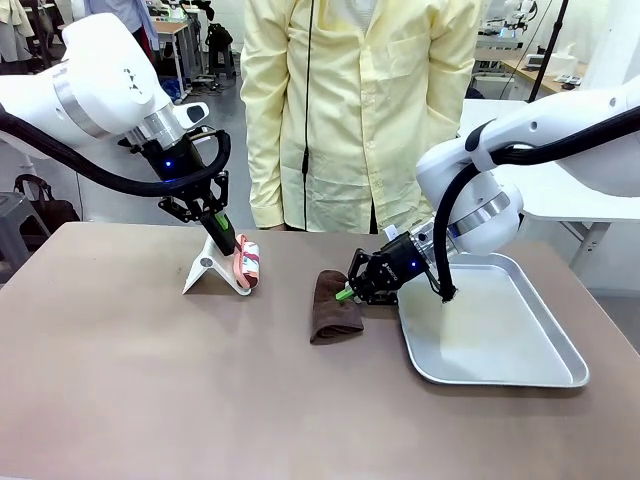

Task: Clean the surface of the table.
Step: Return the Lint Roller and towel to their original positions.

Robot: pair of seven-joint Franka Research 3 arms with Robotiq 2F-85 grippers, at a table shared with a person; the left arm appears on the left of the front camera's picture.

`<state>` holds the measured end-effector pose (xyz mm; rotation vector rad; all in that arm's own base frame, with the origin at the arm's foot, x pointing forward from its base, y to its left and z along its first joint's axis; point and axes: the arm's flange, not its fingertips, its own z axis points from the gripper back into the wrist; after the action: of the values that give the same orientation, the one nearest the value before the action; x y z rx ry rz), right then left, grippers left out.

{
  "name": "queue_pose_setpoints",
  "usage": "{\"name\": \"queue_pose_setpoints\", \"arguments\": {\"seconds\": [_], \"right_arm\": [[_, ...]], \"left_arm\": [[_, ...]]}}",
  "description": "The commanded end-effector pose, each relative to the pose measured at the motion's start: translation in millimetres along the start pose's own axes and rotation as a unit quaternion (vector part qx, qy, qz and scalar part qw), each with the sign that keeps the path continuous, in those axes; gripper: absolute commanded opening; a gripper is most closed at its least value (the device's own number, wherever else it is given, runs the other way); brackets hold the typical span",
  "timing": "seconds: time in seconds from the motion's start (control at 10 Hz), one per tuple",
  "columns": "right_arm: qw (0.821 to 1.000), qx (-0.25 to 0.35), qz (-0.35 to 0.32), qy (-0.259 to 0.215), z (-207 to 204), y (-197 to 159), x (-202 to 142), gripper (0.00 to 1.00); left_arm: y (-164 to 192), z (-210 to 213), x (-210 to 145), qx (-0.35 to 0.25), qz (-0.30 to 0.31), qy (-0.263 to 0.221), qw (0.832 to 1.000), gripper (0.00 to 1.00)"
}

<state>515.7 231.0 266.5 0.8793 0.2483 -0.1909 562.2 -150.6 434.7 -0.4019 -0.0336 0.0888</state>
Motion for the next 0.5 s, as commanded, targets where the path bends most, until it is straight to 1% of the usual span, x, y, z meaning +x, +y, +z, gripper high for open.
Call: {"name": "queue_pose_setpoints", "arguments": {"seconds": [0.0, 0.1, 0.2, 0.3, 0.4], "right_arm": [[1.000, -0.003, -0.017, 0.009, 1.8, 4.1, 7.8, 0.20], [1.000, -0.002, -0.021, 0.012, 1.9, 3.7, 8.4, 0.63], [1.000, -0.002, -0.023, 0.013, 2.1, 3.6, 9.1, 0.76], [1.000, -0.003, -0.023, 0.014, 2.2, 3.8, 9.5, 1.00], [1.000, -0.003, -0.024, 0.015, 2.2, 3.9, 10.6, 1.00]], "left_arm": [[-1.8, 2.1, 5.7, 0.012, 0.007, 0.004, 1.000, 0.53], [-1.3, 2.1, 6.2, 0.012, 0.005, 0.005, 1.000, 0.73], [-0.9, 2.4, 6.4, 0.010, 0.005, 0.005, 1.000, 1.00], [-0.3, 2.8, 6.4, 0.010, 0.007, 0.003, 1.000, 1.00], [1.0, 3.4, 6.3, 0.006, 0.009, 0.003, 1.000, 1.00]]}}
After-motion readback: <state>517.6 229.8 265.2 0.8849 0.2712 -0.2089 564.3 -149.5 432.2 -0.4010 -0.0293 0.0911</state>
